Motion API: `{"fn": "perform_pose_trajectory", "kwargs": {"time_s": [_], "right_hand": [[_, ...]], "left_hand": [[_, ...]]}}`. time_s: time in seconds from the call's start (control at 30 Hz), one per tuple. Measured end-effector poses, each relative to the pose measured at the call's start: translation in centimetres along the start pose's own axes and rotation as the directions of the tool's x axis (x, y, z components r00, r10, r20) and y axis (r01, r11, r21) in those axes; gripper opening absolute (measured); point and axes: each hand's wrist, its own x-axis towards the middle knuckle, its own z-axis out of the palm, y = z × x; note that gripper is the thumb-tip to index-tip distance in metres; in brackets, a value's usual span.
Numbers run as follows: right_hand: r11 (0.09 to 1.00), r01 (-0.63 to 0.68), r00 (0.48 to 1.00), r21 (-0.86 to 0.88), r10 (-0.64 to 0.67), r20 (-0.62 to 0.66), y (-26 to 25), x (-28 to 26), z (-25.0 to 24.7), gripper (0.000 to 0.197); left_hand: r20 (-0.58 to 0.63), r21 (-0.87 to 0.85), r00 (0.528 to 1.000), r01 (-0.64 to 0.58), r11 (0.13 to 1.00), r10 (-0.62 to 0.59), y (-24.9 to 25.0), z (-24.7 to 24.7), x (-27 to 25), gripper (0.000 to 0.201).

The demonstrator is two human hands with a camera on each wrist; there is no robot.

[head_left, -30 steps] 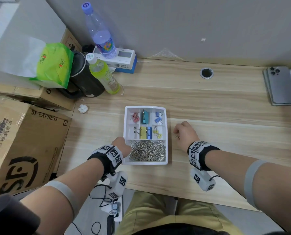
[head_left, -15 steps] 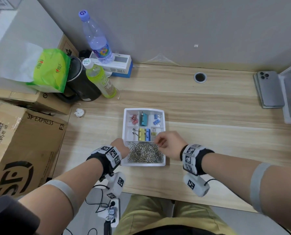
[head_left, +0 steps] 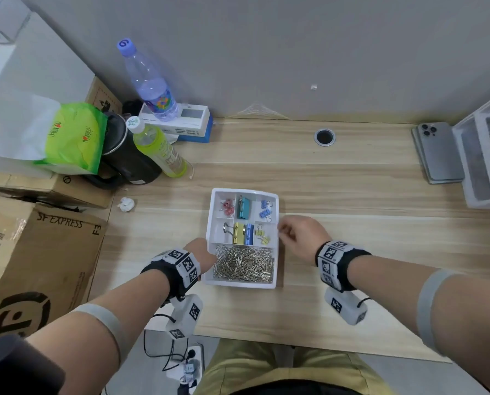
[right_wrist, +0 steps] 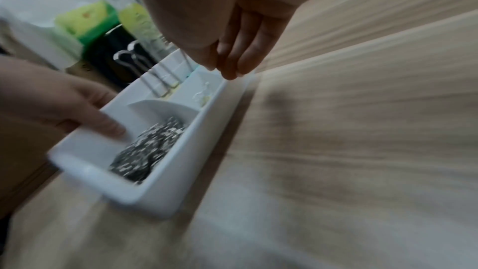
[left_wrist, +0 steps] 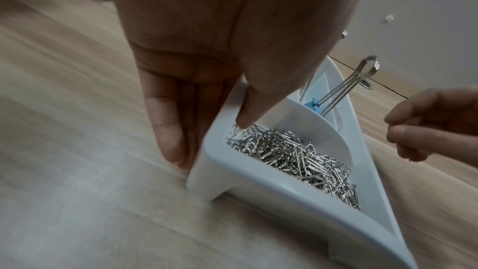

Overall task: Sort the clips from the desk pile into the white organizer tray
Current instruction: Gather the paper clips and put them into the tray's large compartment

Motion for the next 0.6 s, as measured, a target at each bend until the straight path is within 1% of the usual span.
{"fn": "perform_pose_trajectory", "kwargs": {"time_s": [0.07, 0.13, 0.2, 0.23, 0.3, 0.37, 0.43, 0.5, 0.53, 0.6], "right_hand": [[0.998, -0.067, 0.997, -0.009, 0.067, -0.045, 1.1, 0.8, -1.4, 0.019], [0.991, -0.131, 0.989, -0.009, 0.130, -0.067, 1.9, 1.7, -2.3, 0.035], [0.979, -0.203, 0.977, -0.020, 0.201, -0.069, 2.4, 2.5, -3.0, 0.050], [0.972, -0.227, 0.973, -0.051, 0.224, -0.062, 2.7, 2.9, -3.2, 0.050], [0.954, -0.256, 0.966, -0.157, 0.259, -0.001, 3.2, 3.5, -3.5, 0.038], [0.934, -0.268, 0.957, -0.235, 0.287, 0.051, 3.5, 3.7, -3.8, 0.035], [0.921, -0.286, 0.949, -0.264, 0.310, 0.057, 3.7, 3.9, -4.2, 0.036], [0.903, -0.340, 0.933, -0.263, 0.359, 0.028, 3.9, 4.1, -4.8, 0.037], [0.892, -0.372, 0.922, -0.257, 0.387, 0.008, 3.9, 4.3, -5.2, 0.038], [0.876, -0.423, 0.902, -0.233, 0.431, -0.018, 4.2, 4.9, -5.9, 0.037]], "left_hand": [[-0.020, 0.056, 0.999, -0.026, 0.998, 0.027, 0.4, -0.4, 0.3, 0.017], [-0.028, 0.139, 0.998, -0.058, 0.989, 0.063, 1.1, -0.9, 0.7, 0.025], [-0.032, 0.216, 0.993, -0.106, 0.971, 0.116, 1.9, -1.4, 1.2, 0.026], [-0.032, 0.254, 0.988, -0.135, 0.958, 0.148, 2.5, -1.8, 1.3, 0.024], [-0.030, 0.351, 0.979, -0.180, 0.919, 0.203, 3.6, -2.7, 1.6, 0.019], [-0.072, 0.422, 0.974, -0.163, 0.892, 0.213, 4.7, -3.7, 2.0, 0.020], [-0.165, 0.404, 0.971, -0.095, 0.910, 0.174, 5.5, -4.6, 2.5, 0.033], [-0.285, 0.300, 0.953, -0.014, 0.954, 0.104, 6.2, -5.3, 3.1, 0.052], [-0.337, 0.233, 0.939, 0.011, 0.972, 0.070, 6.4, -5.5, 3.5, 0.058], [-0.400, 0.095, 0.916, 0.021, 0.995, 0.019, 7.0, -6.0, 3.9, 0.060]]}}
